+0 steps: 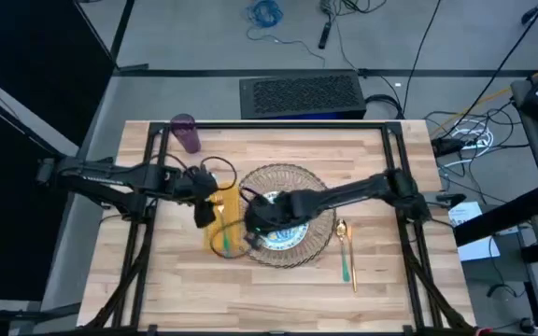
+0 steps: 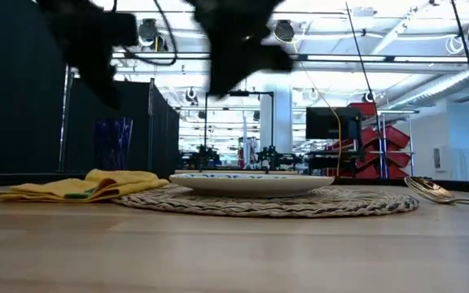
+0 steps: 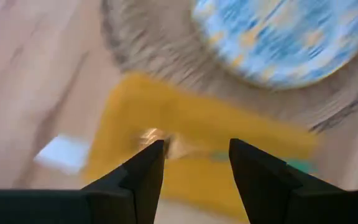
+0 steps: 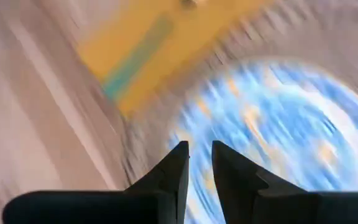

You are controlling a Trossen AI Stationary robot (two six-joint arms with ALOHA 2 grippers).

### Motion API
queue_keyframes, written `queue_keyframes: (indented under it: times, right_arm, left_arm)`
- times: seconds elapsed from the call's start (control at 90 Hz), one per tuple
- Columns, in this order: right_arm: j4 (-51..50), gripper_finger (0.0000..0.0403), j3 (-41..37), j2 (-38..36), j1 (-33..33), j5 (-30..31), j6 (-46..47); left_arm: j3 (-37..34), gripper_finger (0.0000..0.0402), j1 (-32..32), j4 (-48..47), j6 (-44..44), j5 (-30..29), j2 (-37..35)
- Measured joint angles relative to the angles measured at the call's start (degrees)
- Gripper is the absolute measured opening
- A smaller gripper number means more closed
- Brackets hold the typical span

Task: Set table place
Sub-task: Put the green spoon on the tablemat to the right of the white patterned plate

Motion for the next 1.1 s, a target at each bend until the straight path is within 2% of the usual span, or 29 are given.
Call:
queue_keyframes:
  times: [0.1, 0.189, 0.278, 0.4, 0.511, 0.6, 0.756, 0.833, 0.922, 1.033, 1.1]
  right_arm:
    - [-11.61, 0.0055, 0.0, -0.96, 4.4, 1.15, 6.16]
    - [-20.27, 0.0055, -0.09, -0.96, 8.7, 4.91, 12.04]
    - [-24.59, 0.0054, -1.19, -1.05, 12.18, 8.81, 18.05]
    - [-26.32, 0.0054, -1.46, -0.96, 14.5, 12.09, 21.51]
    - [-23.74, 0.0054, -1.46, -0.99, 14.85, 11.68, 19.89]
    - [-21.85, 0.0054, -1.46, -0.99, 14.67, 11.7, 18.06]
    - [-18.5, 0.0054, -1.46, -0.96, 14.02, 11.57, 13.48]
    - [-22.04, 0.0054, -1.44, -0.96, 14.11, 11.89, 11.28]
    - [-29.7, 0.0054, -1.54, -0.96, 15.05, 13.08, 13.71]
    - [-26.62, 0.0054, -5.89, -4.48, 16.9, 15.32, 11.34]
    - [-27.05, 0.0054, -8.14, -7.06, 17.9, 18.21, 14.57]
  left_arm:
    - [0.0, 0.0166, -1.3, 8.27, -1.16, 1.06, 0.33]
    - [0.0, 0.0166, -2.23, 15.11, -1.21, 3.66, 2.02]
    - [0.0, 0.0166, -2.79, 21.96, -1.82, 5.46, 4.99]
    - [0.0, 0.0166, -3.07, 31.19, -2.14, 5.65, 9.05]
    - [0.15, 0.0166, -3.02, 38.53, -1.46, 5.64, 11.43]
    - [1.32, 0.0166, -2.78, 41.78, 2.37, 5.59, 12.39]
    - [3.29, 0.0166, -2.52, 42.59, 8.57, 3.74, 12.7]
    - [4.18, 0.0166, -2.47, 40.79, 9.88, 3.47, 12.77]
    - [5.91, 0.0166, -2.21, 37.31, 9.8, 3.47, 14.06]
    - [7.15, 0.0166, -1.89, 34.76, 9.85, 3.46, 16.63]
    - [8.01, 0.0166, -1.64, 35.33, 9.86, 3.34, 18.08]
